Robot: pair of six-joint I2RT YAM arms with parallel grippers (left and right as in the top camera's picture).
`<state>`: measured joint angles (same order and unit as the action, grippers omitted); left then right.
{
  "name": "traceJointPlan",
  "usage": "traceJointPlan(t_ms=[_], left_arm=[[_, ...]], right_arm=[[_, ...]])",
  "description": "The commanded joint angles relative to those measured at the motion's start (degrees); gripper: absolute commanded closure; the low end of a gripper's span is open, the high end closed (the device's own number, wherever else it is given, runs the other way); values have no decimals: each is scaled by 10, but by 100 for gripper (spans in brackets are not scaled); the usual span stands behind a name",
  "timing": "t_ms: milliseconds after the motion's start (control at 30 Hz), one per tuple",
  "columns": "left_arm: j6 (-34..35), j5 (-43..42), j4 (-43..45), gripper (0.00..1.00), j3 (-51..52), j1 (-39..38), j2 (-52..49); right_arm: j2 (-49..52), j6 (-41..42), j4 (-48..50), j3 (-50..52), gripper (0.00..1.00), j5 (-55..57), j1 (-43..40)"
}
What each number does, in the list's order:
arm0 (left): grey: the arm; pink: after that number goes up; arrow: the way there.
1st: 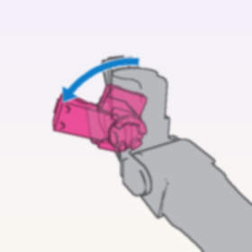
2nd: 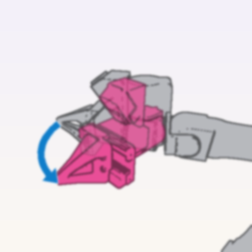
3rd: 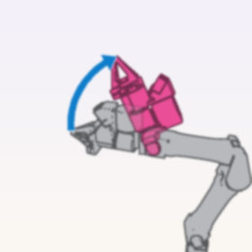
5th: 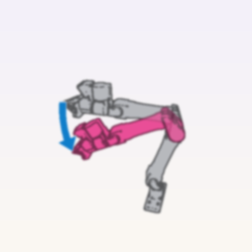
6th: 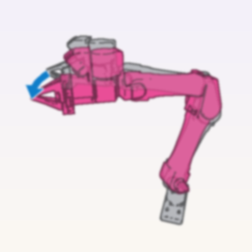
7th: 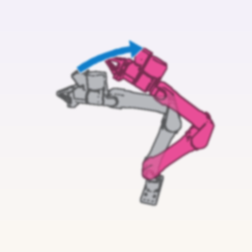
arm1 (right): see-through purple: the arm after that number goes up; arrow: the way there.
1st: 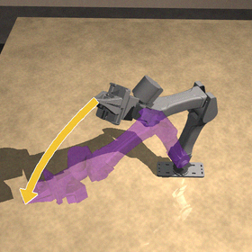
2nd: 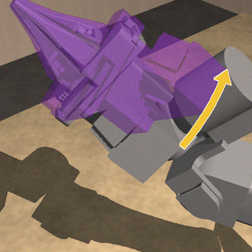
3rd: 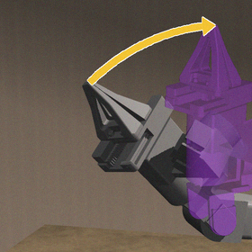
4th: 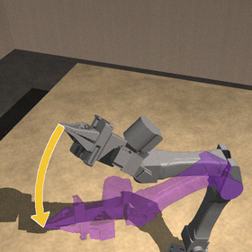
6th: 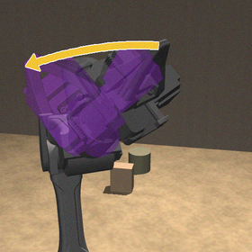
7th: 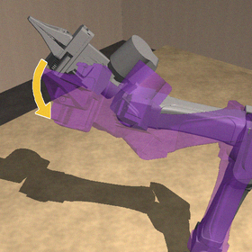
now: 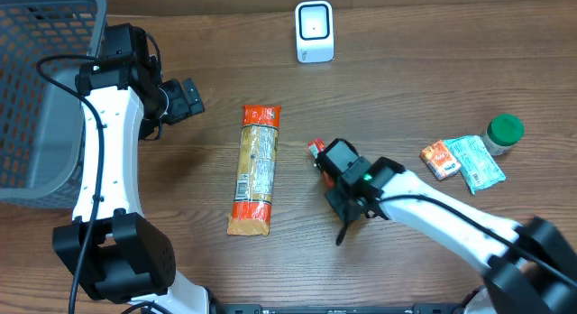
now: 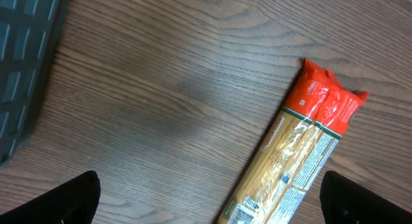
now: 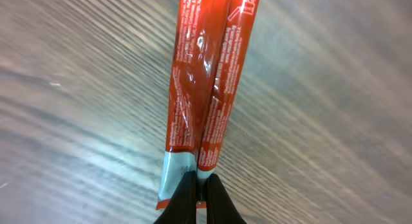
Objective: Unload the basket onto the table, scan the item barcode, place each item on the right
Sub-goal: 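Regrip the red stick snack by its end with the right gripper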
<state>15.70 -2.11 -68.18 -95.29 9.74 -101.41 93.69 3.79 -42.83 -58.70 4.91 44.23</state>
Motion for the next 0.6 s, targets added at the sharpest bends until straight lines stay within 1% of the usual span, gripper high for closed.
traceJointPlan(t_ms=[0,67,133,333,500,567], left_arm=[[-9,2,-1,0,-10,-4,-1],[-9,2,-1,0,-10,-4,-1],[-9,2,-1,0,-10,-4,-1],[-9,2,-1,0,-10,-4,-1],[-9,2,-1,0,-10,-4,-1],[-9,2,-1,0,-10,-4,-1]], right_arm=[[-23,-65,-8,1,96,0,-3],[-23,-97,-16,3,96,-1,-3],[-23,-110,-16,5,96,-1,-3],[-23,-124,-14,5,96,-1,-4],[-23,-200,-6,21,96,-1,-4],[-23,-210,17,40,96,-1,-4]])
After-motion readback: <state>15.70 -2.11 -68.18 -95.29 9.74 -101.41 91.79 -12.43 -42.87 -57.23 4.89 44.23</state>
